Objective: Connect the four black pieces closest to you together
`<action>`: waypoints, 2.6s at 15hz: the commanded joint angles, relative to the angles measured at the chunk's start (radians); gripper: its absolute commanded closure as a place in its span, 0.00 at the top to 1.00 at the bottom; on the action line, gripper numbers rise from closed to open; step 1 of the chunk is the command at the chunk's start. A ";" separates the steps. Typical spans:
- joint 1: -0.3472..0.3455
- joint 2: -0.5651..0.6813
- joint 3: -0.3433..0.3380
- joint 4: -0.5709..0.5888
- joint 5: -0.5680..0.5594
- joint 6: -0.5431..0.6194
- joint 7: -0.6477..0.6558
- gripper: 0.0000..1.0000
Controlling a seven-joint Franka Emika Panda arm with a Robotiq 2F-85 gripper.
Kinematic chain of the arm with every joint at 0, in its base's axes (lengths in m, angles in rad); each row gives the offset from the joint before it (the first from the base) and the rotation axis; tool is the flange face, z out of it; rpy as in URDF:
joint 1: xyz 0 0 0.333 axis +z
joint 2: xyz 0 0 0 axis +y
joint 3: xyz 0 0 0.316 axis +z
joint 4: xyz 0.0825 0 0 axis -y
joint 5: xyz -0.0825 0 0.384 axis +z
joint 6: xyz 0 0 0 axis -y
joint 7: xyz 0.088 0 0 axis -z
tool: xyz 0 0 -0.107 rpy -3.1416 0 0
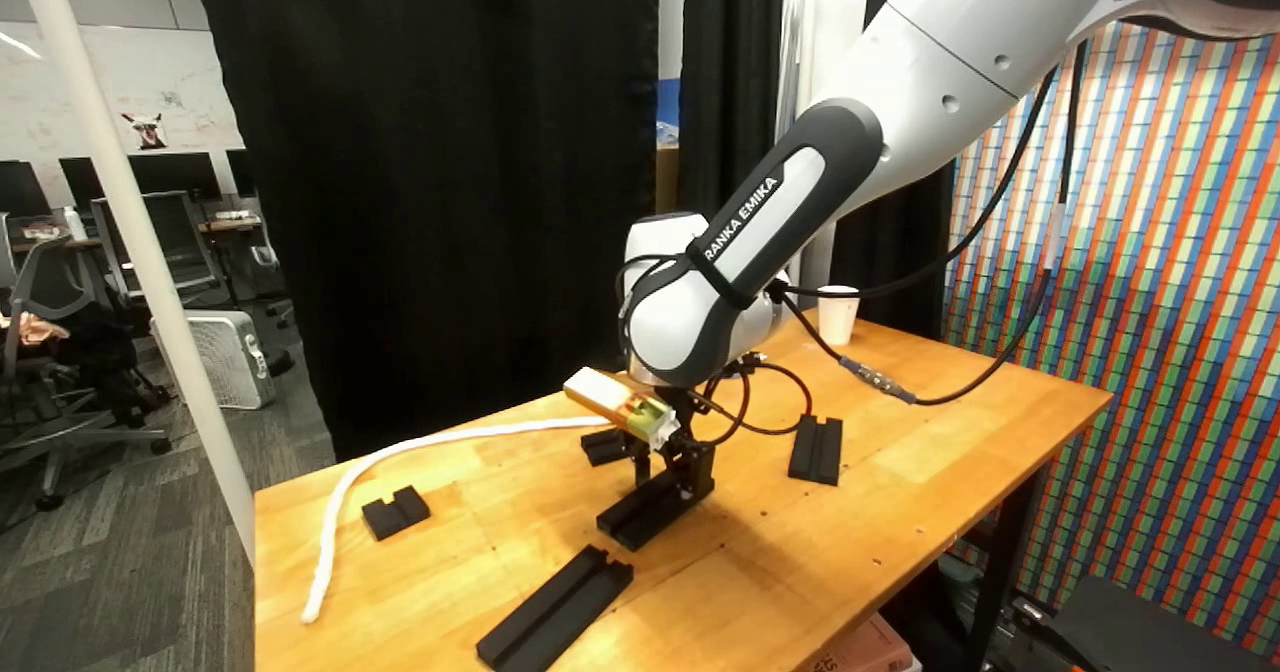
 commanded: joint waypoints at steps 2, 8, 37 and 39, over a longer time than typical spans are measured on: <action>-0.012 -0.073 0.015 -0.052 0.000 -0.020 -0.015 0.45; -0.027 -0.106 0.038 -0.083 0.035 -0.029 -0.052 0.45; -0.034 -0.039 0.088 -0.036 0.158 0.018 -0.178 0.45; -0.033 -0.027 0.092 -0.025 0.158 0.016 -0.180 0.45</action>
